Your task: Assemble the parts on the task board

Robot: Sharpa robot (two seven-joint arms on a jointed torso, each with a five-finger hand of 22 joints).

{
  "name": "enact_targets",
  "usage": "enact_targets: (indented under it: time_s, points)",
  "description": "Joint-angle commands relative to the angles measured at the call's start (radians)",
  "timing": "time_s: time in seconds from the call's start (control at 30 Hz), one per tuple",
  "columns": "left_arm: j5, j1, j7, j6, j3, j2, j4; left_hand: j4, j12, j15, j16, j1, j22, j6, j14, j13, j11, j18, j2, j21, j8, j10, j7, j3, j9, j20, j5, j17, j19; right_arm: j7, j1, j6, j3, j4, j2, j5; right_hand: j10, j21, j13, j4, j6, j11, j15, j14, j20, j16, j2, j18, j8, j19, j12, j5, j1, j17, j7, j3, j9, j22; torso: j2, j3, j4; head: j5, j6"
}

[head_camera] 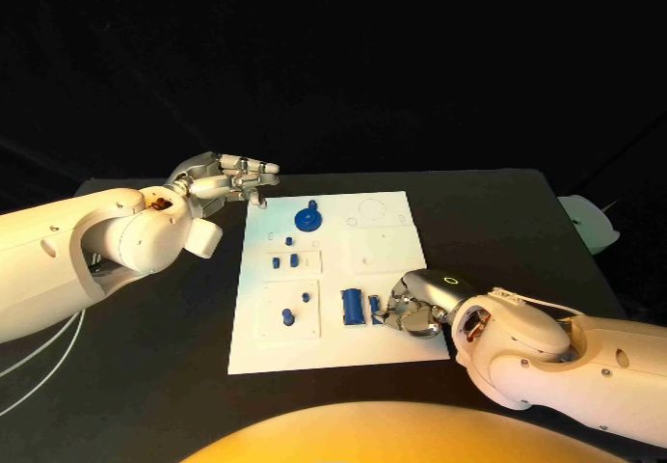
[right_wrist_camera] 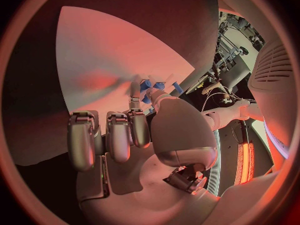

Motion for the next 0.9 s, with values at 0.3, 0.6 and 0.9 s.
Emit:
enact_targets:
  time_s: [0.3, 0.6, 0.9]
  points:
    - [0.002, 0.000, 0.008, 0.015, 0.001, 0.001, 0.001, -0.002, 0.005, 0.005, -0.005, 0.005, -0.002, -0.005, -0.005, 0.002, 0.000, 0.005, 0.003, -0.004, 0.004, -0.006, 0.003, 0.000, 0.001, -0.001, 0.001, -0.001, 0.004, 0.002, -0.002, 0.020, 0.000, -0.020, 0.015, -0.012, 0.038, 0.006, 0.160, -0.007, -0.003, -0.007, -0.007, 0.090, -0.006, 0.005, 0.003, -0.016, 0.004, 0.081, 0.007, 0.003, 0.017, 0.204, 0.001, -0.001, 0.002, 0.245, 0.001, 0.0000, 0.0009, -0.004, -0.003]
    - [0.002, 0.000, 0.007, 0.015, 0.001, 0.001, 0.000, -0.002, 0.005, 0.005, -0.005, 0.005, -0.002, -0.005, -0.005, 0.002, 0.000, 0.005, 0.003, -0.004, 0.004, -0.006, 0.003, 0.000, 0.001, -0.001, 0.001, -0.001, 0.004, 0.000, -0.001, -0.004, 0.000, -0.038, 0.021, -0.026, 0.039, 0.008, 0.162, -0.012, -0.002, -0.008, -0.008, 0.091, -0.006, 0.005, 0.008, -0.016, 0.005, 0.082, 0.009, 0.002, 0.028, 0.205, 0.000, -0.001, 0.002, 0.246, 0.000, -0.0005, 0.0008, -0.004, -0.003]
    - [0.002, 0.000, 0.005, 0.017, 0.001, 0.001, 0.000, -0.001, 0.007, 0.005, -0.005, 0.004, -0.002, -0.005, -0.005, 0.002, 0.000, 0.005, 0.004, -0.004, 0.005, -0.007, 0.003, 0.000, 0.001, -0.001, 0.001, -0.001, 0.005, 0.002, -0.001, -0.034, 0.000, -0.039, 0.029, -0.028, 0.040, 0.012, 0.164, -0.012, -0.002, -0.008, -0.008, 0.091, -0.006, 0.007, 0.008, -0.017, 0.006, 0.083, 0.012, 0.001, 0.028, 0.208, 0.000, -0.003, 0.002, 0.247, 0.000, -0.0002, 0.0012, -0.002, -0.002]
